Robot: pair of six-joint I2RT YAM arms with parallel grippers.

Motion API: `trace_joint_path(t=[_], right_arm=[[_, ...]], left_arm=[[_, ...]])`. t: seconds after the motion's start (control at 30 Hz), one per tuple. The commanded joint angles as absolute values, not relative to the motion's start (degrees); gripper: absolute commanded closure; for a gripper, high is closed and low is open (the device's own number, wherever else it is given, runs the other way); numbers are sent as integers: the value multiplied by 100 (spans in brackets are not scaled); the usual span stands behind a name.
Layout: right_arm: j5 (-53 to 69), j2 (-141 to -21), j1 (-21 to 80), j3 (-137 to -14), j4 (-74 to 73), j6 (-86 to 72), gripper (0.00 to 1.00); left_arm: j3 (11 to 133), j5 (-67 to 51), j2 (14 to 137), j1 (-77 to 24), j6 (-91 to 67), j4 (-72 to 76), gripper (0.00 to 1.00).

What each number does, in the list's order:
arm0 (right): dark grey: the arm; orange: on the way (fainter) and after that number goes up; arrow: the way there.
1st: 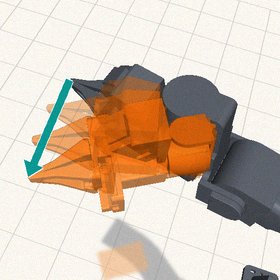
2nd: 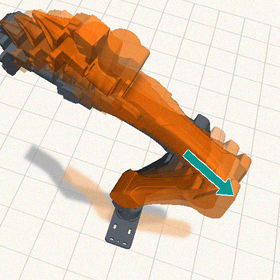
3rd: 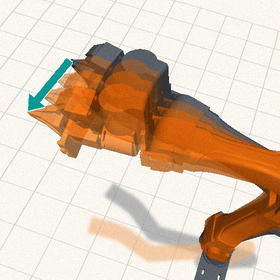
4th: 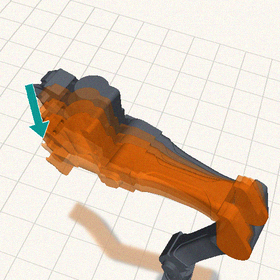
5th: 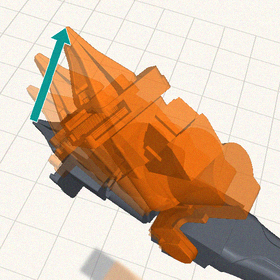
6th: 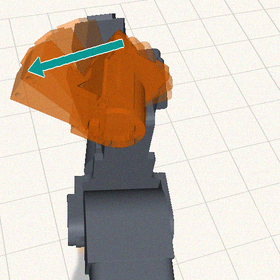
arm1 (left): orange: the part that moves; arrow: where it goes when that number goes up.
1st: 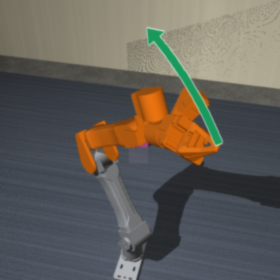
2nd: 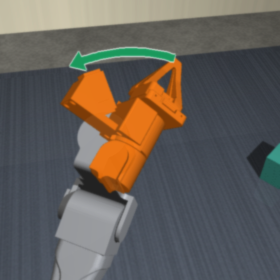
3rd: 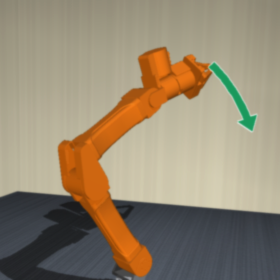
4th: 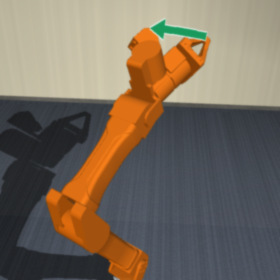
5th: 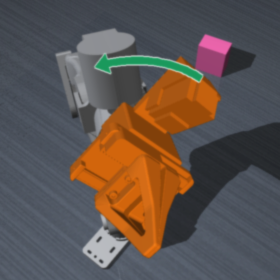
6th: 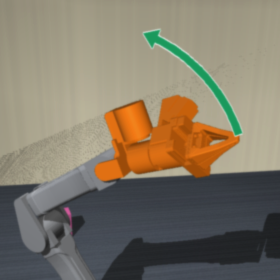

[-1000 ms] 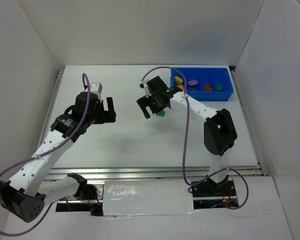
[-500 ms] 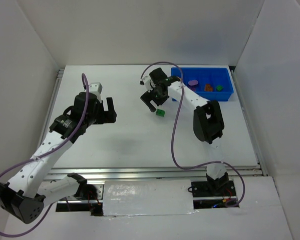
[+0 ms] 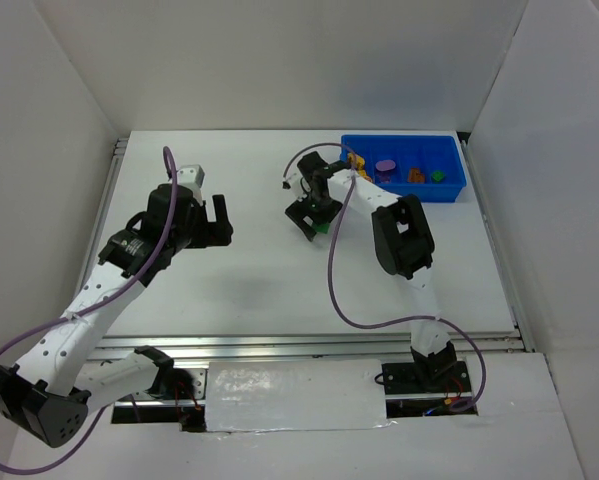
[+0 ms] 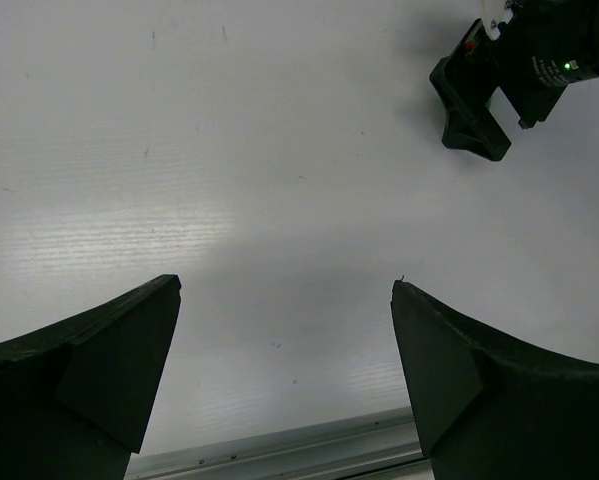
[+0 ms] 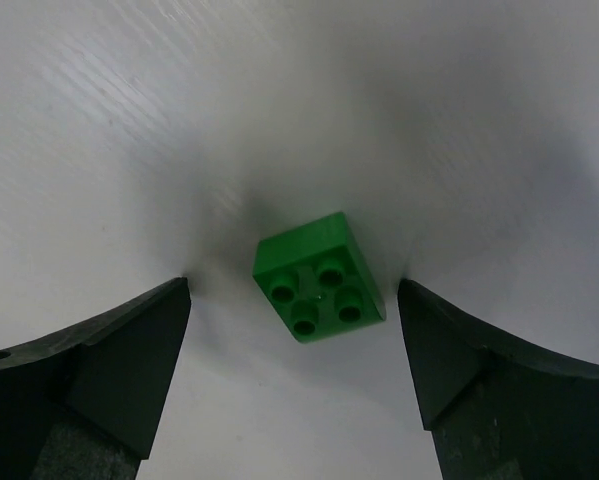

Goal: Sort the legos into containers by color

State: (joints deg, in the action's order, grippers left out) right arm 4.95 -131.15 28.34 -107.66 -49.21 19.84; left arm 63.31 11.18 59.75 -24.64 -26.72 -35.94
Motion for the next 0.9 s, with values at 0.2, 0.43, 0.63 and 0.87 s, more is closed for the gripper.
trace_joint_path(t=[0.2, 0.43, 0.63, 0.87], right_arm=[[484, -13166, 2821, -10794, -4835, 1942, 23], [597, -13202, 2839, -10907, -4904, 1864, 56], [843, -12833, 2883, -10468, -4518, 1521, 100], [1557, -10905, 2831, -10092, -3290, 687, 100]], left_arm=[[6328, 792, 5985, -2285, -2479, -3366, 0], [6337, 580, 6056, -2162, -2443, -3349, 1], [6337, 466, 6082, -2109, -2435, -3340, 0], [6328, 562, 6012, -2109, -2452, -3340, 0]])
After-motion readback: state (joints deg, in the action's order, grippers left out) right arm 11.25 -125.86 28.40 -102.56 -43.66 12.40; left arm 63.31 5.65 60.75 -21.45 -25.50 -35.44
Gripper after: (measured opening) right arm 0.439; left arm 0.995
